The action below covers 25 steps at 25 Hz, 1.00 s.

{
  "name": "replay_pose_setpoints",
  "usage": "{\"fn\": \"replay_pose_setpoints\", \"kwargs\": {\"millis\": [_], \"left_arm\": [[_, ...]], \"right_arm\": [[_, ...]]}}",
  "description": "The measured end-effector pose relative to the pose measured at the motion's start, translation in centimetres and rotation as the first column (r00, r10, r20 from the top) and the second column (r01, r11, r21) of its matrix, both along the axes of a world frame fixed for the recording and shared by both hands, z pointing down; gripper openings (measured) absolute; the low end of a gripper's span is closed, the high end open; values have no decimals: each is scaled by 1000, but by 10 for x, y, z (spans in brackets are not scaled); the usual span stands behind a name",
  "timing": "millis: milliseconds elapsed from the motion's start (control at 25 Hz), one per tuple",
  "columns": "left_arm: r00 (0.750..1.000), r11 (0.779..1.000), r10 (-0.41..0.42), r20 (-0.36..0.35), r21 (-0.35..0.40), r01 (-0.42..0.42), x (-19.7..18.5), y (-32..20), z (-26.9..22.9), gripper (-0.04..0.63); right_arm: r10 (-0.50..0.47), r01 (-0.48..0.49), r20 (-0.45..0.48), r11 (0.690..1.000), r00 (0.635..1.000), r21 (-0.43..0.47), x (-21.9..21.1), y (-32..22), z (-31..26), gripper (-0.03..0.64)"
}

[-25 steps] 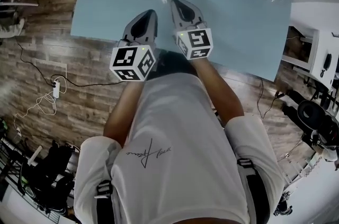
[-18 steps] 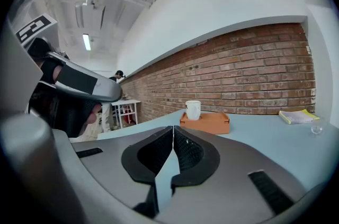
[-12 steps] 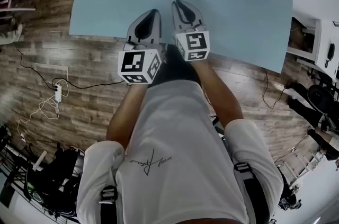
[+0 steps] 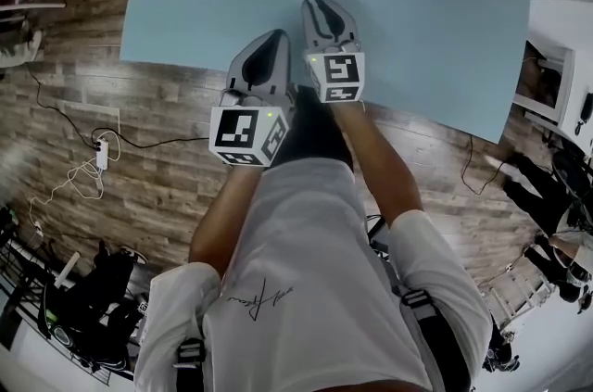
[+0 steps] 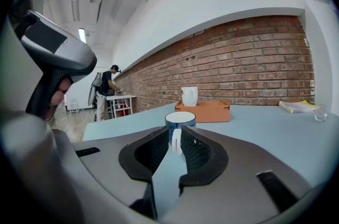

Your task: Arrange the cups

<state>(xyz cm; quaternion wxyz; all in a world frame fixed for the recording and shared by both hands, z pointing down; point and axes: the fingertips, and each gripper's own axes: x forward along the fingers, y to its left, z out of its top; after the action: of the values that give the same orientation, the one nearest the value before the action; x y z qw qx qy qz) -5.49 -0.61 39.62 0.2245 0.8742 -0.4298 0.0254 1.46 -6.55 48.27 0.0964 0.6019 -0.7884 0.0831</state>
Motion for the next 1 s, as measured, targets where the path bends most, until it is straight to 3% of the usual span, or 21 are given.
{"fn": "replay_pose_setpoints", "kwargs": {"millis": [120, 360, 1000], "left_arm": [[1000, 1000, -1, 4, -7, 2, -1, -1, 3, 9], [1000, 1000, -2, 21, -26, 3, 0, -1, 10, 9], [999, 998, -17, 35, -68, 19, 3, -5, 23, 9]], "right_arm": [[3, -3, 5, 1000, 1000, -20, -3, -4, 12, 83], [-1, 1, 2, 999, 1000, -50, -3, -15, 30, 101], [-29, 29, 1, 996, 1000, -83, -12, -36, 52, 114]]}}
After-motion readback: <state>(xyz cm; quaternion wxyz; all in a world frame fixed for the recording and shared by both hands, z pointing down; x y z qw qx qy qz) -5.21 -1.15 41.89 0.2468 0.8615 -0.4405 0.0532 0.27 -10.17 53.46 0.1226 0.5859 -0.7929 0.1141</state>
